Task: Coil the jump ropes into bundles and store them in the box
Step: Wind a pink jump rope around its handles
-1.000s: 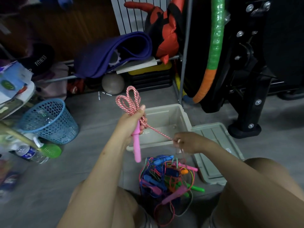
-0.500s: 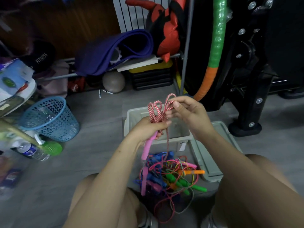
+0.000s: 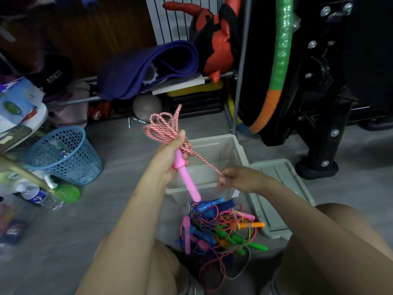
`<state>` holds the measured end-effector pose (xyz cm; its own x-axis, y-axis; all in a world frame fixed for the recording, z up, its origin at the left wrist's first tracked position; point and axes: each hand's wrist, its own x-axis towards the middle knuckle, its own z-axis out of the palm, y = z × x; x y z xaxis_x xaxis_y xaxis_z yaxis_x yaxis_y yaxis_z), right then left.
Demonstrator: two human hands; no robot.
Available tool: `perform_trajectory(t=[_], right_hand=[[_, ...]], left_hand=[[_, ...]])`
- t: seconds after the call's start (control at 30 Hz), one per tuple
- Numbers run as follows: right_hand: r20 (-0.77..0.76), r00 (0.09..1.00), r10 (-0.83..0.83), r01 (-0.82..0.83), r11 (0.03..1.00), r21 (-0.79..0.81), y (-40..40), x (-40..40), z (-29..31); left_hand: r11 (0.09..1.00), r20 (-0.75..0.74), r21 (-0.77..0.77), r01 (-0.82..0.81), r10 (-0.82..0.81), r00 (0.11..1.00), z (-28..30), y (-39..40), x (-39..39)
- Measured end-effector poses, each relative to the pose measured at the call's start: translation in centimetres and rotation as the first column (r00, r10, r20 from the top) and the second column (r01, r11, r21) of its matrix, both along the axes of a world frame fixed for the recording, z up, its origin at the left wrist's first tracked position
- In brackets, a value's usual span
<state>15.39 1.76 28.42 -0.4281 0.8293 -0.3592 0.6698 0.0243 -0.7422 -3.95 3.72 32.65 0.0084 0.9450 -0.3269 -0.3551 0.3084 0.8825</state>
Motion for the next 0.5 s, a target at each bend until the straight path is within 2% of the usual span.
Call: perform_trajectory(t=[0.03,0.1,0.17,0.23,0.33,0.4,0.5], right_hand=[[-0.014,0.999,-0.045,0.045,0.999,0.022,0.1,0.4,0.1],[-0.177,0.969,-0.173,0.177,0.984,0.010,0.3,0.8,0.5],[-0.422,0.870,-0.257,0.274,0.962,-0.021,0.3,0.6,1.2],[-0.610,0.750,-0.254,0.321,0.947,0.000,0.4,0.3,1.7],[-0.781,0.581,-0.229,0.325,0.945,-0.035,0.4,-0.1,2.1],[-0.843,0.491,-0.222,0.312,0.948,-0.068,0.3,-0.3,2.2],[-0.890,0.391,-0.232,0.326,0.940,-0.102,0.4,-0.2,2.5]], left_hand=[[0.999,-0.113,0.022,-0.037,0.039,0.993,-0.2,0.1,-0.4],[0.998,-0.395,0.043,-0.049,0.062,0.917,-0.6,0.1,-0.8],[0.997,-0.525,-0.028,0.078,-0.081,0.847,-0.9,-0.4,-0.6],[0.961,-0.522,-0.128,0.244,-0.274,0.807,-1.2,-0.9,0.2],[0.888,-0.423,-0.191,0.417,-0.458,0.782,-1.6,-1.4,1.7],[0.875,-0.384,-0.179,0.450,-0.483,0.787,-1.6,-1.6,2.5],[0.890,-0.422,-0.163,0.426,-0.453,0.785,-1.6,-1.8,3.1]])
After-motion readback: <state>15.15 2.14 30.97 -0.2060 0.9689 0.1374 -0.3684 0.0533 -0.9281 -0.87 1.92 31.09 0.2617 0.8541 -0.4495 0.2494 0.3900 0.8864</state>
